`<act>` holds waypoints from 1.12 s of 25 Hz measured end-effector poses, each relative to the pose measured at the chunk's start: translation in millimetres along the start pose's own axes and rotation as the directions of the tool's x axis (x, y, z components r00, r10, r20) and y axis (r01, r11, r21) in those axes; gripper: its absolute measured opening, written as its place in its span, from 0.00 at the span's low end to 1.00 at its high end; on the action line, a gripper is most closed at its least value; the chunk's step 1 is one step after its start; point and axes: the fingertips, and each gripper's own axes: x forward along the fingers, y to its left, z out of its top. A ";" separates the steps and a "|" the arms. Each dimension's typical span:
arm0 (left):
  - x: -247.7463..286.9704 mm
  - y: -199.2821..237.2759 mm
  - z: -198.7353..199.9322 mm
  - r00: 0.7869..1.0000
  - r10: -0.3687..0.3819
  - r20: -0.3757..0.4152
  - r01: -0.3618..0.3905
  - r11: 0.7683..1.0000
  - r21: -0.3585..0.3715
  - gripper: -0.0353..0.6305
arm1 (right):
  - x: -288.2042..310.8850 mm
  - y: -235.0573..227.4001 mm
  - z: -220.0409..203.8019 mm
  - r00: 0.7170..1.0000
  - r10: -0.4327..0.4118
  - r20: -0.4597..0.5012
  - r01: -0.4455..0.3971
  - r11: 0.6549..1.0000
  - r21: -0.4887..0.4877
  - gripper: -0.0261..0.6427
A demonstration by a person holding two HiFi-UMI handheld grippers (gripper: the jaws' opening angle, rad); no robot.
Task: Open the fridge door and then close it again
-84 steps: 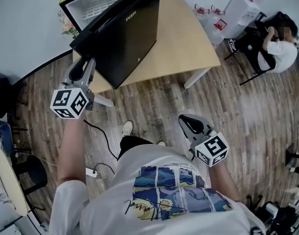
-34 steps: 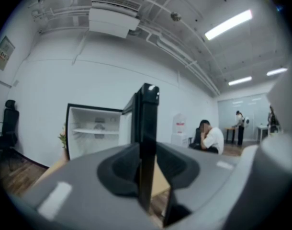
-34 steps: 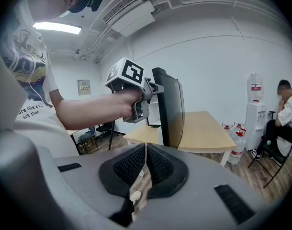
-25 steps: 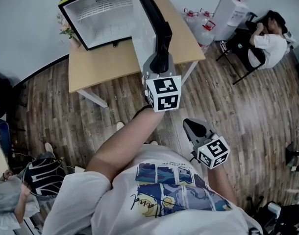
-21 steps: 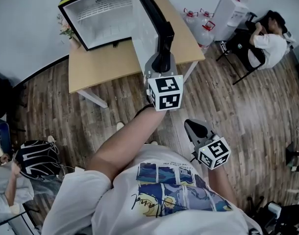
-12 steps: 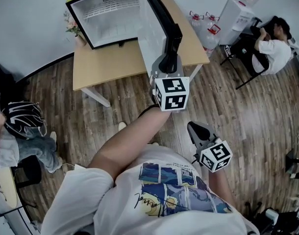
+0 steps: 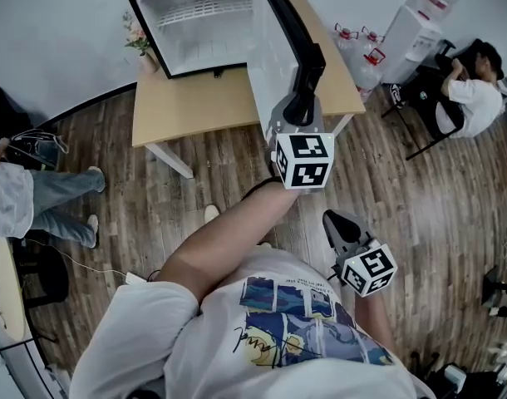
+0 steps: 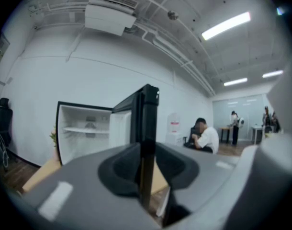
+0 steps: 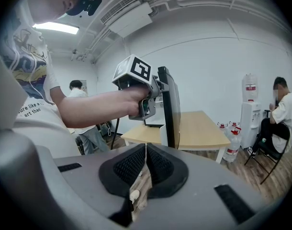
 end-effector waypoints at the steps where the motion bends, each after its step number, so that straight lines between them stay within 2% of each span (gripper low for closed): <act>1: 0.0 -0.2 0.1 1.000 0.000 -0.001 0.000 1.000 0.000 0.22 | -0.4 -0.3 0.1 1.000 -0.001 0.000 0.001 1.000 0.002 0.07; 28: 1.0 0.7 -0.6 1.000 -0.001 -0.012 0.001 1.000 0.009 0.21 | 1.7 -0.3 0.7 1.000 0.000 0.001 0.000 1.000 0.003 0.07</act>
